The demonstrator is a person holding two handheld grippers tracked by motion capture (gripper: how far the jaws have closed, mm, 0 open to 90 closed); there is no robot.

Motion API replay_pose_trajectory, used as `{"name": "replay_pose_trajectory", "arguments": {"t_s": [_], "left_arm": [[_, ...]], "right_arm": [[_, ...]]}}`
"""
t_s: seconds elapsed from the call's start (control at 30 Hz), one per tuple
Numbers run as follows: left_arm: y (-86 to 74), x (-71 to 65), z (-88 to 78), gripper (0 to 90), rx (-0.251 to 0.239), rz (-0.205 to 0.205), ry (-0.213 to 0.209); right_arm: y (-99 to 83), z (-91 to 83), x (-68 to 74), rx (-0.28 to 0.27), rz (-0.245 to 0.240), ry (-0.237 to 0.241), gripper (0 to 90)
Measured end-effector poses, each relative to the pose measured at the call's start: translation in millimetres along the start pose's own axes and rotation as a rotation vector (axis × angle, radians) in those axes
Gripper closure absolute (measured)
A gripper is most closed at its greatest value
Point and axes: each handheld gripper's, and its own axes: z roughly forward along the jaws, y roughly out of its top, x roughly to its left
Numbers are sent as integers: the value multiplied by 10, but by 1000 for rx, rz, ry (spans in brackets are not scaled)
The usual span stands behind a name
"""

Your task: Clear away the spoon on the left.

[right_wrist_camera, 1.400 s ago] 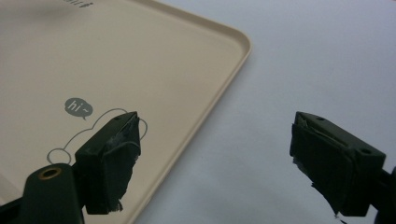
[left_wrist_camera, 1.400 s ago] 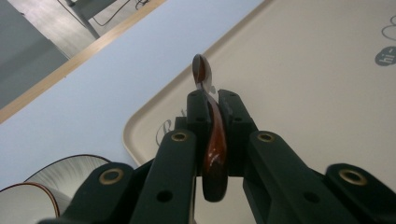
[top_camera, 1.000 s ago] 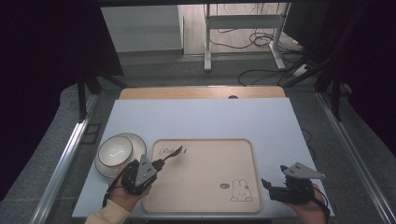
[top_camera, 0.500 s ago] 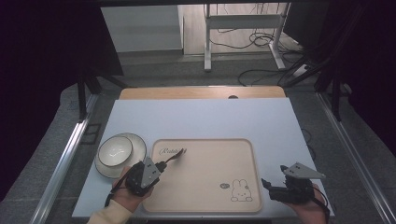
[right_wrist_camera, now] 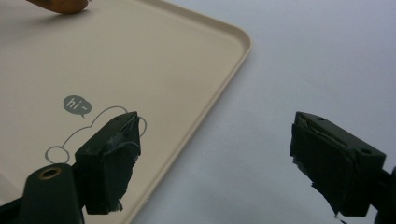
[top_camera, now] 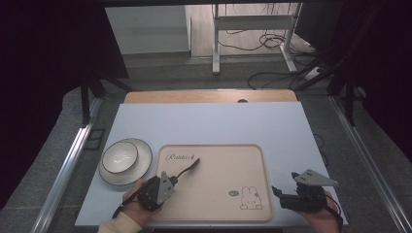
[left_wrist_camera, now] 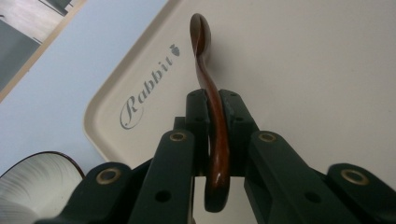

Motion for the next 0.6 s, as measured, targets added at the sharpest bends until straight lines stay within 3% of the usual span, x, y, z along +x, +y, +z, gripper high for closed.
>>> {"name": "replay_pose_trajectory", "arguments": {"t_s": [0.17, 0.27, 0.6], "left_arm": [[-16, -40, 31, 834, 26, 13, -28], [-52, -72, 94, 817, 83, 36, -62], [-64, -49, 112, 767, 109, 12, -109]], "right_arm": [[1, 1, 4, 2, -2, 1, 163], [0, 5, 7, 2, -3, 2, 163], [0, -3, 0, 2, -5, 1, 163]]}}
